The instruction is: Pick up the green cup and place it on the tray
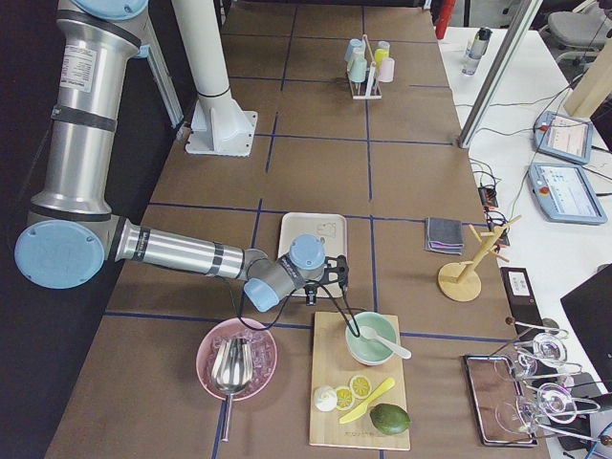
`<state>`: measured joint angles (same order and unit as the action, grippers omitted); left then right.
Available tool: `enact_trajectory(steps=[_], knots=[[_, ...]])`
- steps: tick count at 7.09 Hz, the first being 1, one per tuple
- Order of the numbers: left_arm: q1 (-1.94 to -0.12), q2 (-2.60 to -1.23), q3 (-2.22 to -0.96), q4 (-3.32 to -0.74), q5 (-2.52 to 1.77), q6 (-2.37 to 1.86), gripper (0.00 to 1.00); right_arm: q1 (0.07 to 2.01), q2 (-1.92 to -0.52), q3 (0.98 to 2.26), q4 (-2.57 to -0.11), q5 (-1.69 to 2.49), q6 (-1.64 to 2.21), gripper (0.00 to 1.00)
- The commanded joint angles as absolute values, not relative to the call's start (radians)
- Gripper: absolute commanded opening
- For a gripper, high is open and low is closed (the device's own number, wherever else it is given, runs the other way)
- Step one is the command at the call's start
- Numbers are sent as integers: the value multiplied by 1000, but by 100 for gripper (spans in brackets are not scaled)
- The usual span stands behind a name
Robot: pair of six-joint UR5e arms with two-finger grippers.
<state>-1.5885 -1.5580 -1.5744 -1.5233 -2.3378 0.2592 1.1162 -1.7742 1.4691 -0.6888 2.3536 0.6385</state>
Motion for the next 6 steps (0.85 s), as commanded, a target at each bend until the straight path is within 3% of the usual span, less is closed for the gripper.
enact_trajectory(steps=[1, 6], knots=[[-1589, -1557, -1572, -1523, -2338, 259, 100, 1115, -1775, 1457, -689, 2353, 637, 50], [-1589, -1559, -1571, -1523, -2338, 259, 100, 1109, -1773, 1444, -689, 2353, 635, 30]])
